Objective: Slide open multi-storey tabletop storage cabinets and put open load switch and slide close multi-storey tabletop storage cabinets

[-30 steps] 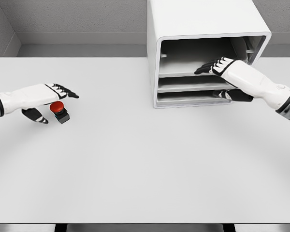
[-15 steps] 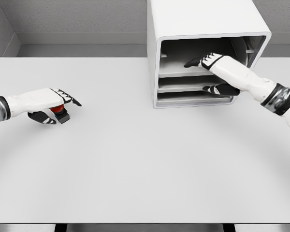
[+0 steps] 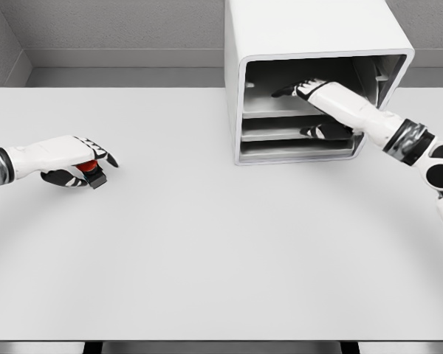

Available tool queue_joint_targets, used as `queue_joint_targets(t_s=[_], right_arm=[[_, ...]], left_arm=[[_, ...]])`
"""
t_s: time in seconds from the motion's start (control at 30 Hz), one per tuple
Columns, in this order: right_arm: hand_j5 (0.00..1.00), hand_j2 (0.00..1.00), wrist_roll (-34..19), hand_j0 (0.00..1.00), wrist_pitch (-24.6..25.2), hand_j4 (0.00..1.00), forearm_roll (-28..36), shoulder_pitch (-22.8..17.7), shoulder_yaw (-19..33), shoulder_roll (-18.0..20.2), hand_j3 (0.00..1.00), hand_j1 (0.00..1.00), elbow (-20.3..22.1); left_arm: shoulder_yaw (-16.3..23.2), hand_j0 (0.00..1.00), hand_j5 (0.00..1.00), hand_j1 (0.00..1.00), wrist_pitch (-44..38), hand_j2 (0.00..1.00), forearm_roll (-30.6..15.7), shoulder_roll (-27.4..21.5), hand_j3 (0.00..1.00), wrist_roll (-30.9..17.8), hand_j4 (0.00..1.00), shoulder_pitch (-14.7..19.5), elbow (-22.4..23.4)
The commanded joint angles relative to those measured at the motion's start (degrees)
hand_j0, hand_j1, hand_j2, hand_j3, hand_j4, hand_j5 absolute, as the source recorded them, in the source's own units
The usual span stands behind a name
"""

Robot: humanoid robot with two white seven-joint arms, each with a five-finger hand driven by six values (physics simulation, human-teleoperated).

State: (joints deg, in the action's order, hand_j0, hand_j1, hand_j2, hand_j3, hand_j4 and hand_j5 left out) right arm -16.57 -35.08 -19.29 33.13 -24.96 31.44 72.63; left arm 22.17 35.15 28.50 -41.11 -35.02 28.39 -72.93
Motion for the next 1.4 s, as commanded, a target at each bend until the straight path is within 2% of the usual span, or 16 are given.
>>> queue_joint_targets(t_s=[0.0,0.2,0.37,0.7,1.17,1.27,1.37], right_arm=[[0.86,0.86,0.0,0.86,0.1,0.86,0.3,0.0,-1.1,-0.2,0.86,0.86,-1.4],[0.87,0.87,0.0,0.87,0.1,0.87,-0.1,-0.2,-1.2,-0.1,0.87,0.87,-2.2],[0.88,0.88,0.0,0.88,0.1,0.88,-0.9,-0.4,-1.2,0.5,0.88,0.88,-2.1],[0.9,0.9,0.1,0.9,0.1,0.9,-0.7,-0.9,-1.1,2.8,0.9,0.9,-1.3],[0.9,0.9,0.4,0.9,0.1,0.9,-0.1,-4.0,-0.5,7.1,0.9,0.9,6.0],[0.9,0.9,0.4,0.9,0.1,0.9,-0.1,-4.4,-0.4,8.0,0.9,0.9,6.8],[0.9,0.9,0.4,0.9,0.1,0.9,-0.1,-4.8,-0.4,8.5,0.9,0.9,7.0]], left_arm=[[0.0,0.64,0.64,0.64,-0.1,0.64,-0.3,-0.1,0.64,0.0,0.64,0.0,0.2],[-0.1,0.52,0.52,0.52,-0.1,0.52,-0.4,-0.4,0.52,0.0,0.52,0.0,0.0],[-0.4,0.46,0.46,0.46,-0.1,0.46,-0.5,-0.5,0.46,0.0,0.46,0.1,-0.5],[-0.9,0.45,0.45,0.45,-0.1,0.45,-0.9,-0.7,0.45,0.0,0.45,0.1,-3.4],[-1.2,0.45,0.45,0.45,-0.1,0.45,-1.3,-1.7,0.45,0.0,0.45,0.3,-6.4],[-1.2,0.45,0.45,0.45,-0.1,0.45,-1.3,-2.6,0.45,0.0,0.45,0.1,-9.8],[-1.3,0.45,0.45,0.45,-0.1,0.45,-1.3,-2.8,0.45,0.0,0.45,0.0,-10.9]])
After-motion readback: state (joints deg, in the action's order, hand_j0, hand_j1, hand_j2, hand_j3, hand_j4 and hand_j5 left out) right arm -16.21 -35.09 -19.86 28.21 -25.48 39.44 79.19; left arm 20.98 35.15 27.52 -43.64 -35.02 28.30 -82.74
